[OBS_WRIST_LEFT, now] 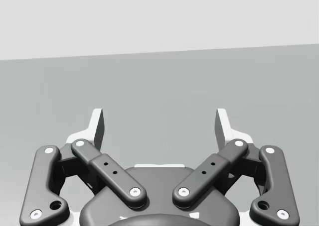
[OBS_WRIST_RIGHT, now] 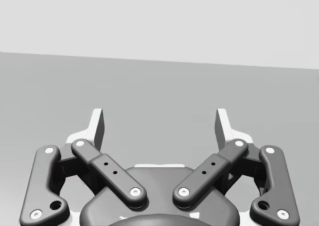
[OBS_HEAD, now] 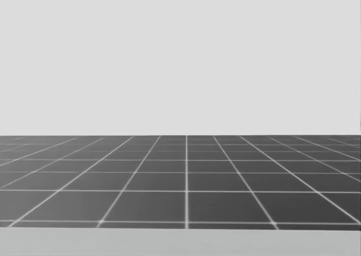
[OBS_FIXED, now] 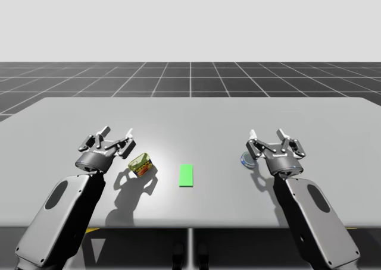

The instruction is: Look at the card. If it is red, pick the object on the left. If it is green, pick the object on the right.

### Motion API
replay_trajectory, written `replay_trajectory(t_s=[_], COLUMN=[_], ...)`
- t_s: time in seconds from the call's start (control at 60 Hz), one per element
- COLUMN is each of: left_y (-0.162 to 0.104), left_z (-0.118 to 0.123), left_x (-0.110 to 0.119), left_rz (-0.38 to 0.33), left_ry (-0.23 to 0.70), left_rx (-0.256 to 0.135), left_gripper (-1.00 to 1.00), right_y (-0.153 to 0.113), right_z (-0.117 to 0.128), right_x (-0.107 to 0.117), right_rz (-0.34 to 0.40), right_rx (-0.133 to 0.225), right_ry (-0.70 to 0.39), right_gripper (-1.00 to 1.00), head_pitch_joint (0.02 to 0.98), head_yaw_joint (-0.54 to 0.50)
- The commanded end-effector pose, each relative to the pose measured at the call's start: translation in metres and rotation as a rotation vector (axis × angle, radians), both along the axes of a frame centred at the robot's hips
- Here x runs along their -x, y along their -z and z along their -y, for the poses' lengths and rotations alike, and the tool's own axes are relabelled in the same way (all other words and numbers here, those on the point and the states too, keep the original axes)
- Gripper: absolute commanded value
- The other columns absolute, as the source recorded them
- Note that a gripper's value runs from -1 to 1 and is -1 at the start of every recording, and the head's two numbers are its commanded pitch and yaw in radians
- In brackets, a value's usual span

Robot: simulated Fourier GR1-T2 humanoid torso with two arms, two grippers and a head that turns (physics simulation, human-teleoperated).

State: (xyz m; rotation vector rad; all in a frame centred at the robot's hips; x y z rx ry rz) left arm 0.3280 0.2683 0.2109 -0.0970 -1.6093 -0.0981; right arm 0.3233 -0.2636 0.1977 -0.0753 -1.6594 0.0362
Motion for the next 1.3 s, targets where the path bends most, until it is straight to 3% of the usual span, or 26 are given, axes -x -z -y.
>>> replay_trajectory(t_s=[0.017, 0.033, 0.067, 0.117, 0.283, 0.433, 0.667, 0.8, 1.3], left_y=[0.0, 0.0, 0.0, 0.0, -0.001, -0.001, -0.004, -0.006, -0.011], left_z=[0.0, 0.0, 0.0, 0.0, -0.001, -0.001, -0.005, -0.006, -0.008], left_x=[0.0, 0.0, 0.0, 0.0, 0.0, 0.0, 0.001, 0.002, 0.002], left_rz=[0.0, 0.0, 0.0, -0.001, -0.001, -0.002, 0.037, 0.061, 0.116], left_ry=[0.001, 0.001, 0.0, 0.0, -0.004, -0.008, -0.019, -0.013, -0.011], left_rx=[-0.001, -0.001, -0.002, -0.002, 0.0, -0.002, -0.002, 0.005, 0.017], left_gripper=[-1.0, -1.0, -1.0, -1.0, -1.0, -1.0, -1.0, -1.0, -1.0], right_y=[-0.001, 0.0, -0.001, -0.002, -0.003, -0.004, -0.007, -0.008, -0.01], right_z=[0.002, 0.002, 0.003, 0.004, 0.003, 0.002, 0.003, 0.004, 0.006], right_x=[0.0, -0.001, -0.001, -0.002, -0.002, -0.002, -0.001, 0.0, -0.001], right_rz=[0.03, 0.033, 0.031, 0.018, 0.003, 0.003, 0.003, 0.008, 0.017], right_rx=[-0.025, -0.043, -0.028, -0.036, -0.015, 0.001, -0.025, -0.022, -0.018], right_ry=[0.058, 0.067, 0.054, 0.028, 0.037, 0.056, 0.057, 0.057, 0.063], right_gripper=[-1.0, -1.0, -1.0, -1.0, -1.0, -1.0, -1.0, -1.0, -1.0], head_pitch_joint=[0.09, 0.09, 0.089, 0.091, 0.161, 0.303, 0.501, 0.612, 0.898], head_yaw_joint=[0.02, 0.02, 0.02, 0.02, 0.02, 0.02, 0.02, 0.03, 0.04])
